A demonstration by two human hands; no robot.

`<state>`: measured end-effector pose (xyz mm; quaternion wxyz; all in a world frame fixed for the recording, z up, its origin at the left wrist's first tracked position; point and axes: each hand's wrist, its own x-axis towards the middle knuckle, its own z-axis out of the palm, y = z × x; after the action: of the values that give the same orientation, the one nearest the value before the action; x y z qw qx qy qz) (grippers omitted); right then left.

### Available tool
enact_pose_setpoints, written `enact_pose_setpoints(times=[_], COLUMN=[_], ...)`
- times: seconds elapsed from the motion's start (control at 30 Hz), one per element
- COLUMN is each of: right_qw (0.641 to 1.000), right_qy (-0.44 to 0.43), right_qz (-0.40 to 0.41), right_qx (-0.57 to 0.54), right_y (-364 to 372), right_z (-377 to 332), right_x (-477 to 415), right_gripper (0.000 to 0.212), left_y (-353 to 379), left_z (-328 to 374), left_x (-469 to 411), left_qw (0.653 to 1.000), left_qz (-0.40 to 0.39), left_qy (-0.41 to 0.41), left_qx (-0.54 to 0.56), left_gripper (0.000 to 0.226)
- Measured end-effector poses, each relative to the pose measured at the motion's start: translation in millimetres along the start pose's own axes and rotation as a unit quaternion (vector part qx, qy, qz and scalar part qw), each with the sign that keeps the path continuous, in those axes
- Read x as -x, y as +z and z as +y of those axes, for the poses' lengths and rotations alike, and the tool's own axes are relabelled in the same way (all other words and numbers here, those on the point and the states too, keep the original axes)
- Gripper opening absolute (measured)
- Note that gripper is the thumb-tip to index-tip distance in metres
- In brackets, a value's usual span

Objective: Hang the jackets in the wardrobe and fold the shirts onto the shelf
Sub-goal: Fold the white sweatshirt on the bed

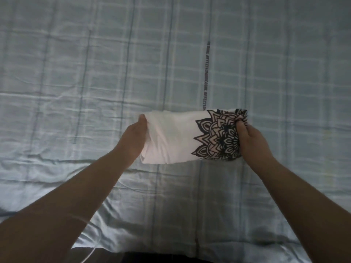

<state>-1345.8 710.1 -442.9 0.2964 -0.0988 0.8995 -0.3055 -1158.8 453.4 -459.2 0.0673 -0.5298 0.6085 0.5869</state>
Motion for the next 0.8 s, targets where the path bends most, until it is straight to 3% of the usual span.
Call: enact_pose_setpoints(times=[0.03, 0.1, 0.2, 0.23, 0.37, 0.53, 0.63, 0.7, 0.8], right_qw=[0.999, 0.995, 0.990, 0.988, 0.987, 0.985, 0.987, 0.982, 0.942], right_qy=[0.024, 0.065, 0.114, 0.127, 0.147, 0.152, 0.141, 0.088, -0.173], right_qz=[-0.001, 0.010, 0.033, 0.036, 0.033, 0.026, 0.075, 0.157, 0.287], right_qx=[0.033, 0.075, 0.081, 0.074, 0.060, 0.083, 0.023, -0.051, -0.028], right_y=[7, 19, 30, 31, 32, 29, 23, 17, 12], right_z=[0, 0, -1, -1, 1, -6, -14, -23, -34], right_x=[-4, -11, -17, -16, -16, -10, -2, 9, 31], right_gripper=[0.044, 0.052, 0.058, 0.059, 0.062, 0.062, 0.042, 0.033, 0.032], left_y=[4, 13, 24, 27, 34, 39, 39, 41, 52], left_z=[3, 5, -3, -7, -12, 3, 10, 14, 16], left_x=[-2, -2, 10, 13, 10, 6, 24, 37, 55], left_qw=[0.998, 0.996, 0.989, 0.983, 0.958, 0.949, 0.919, 0.884, 0.834], left_qz=[0.014, 0.017, 0.037, 0.055, 0.171, 0.192, 0.252, 0.282, 0.221], left_qy=[-0.036, -0.026, 0.074, 0.083, 0.090, 0.057, 0.163, 0.268, 0.431], left_qx=[0.041, 0.086, -0.126, -0.152, -0.211, -0.243, -0.256, -0.259, -0.263], left_gripper=[0.062, 0.075, 0.073, 0.071, 0.060, 0.048, 0.052, 0.059, 0.045])
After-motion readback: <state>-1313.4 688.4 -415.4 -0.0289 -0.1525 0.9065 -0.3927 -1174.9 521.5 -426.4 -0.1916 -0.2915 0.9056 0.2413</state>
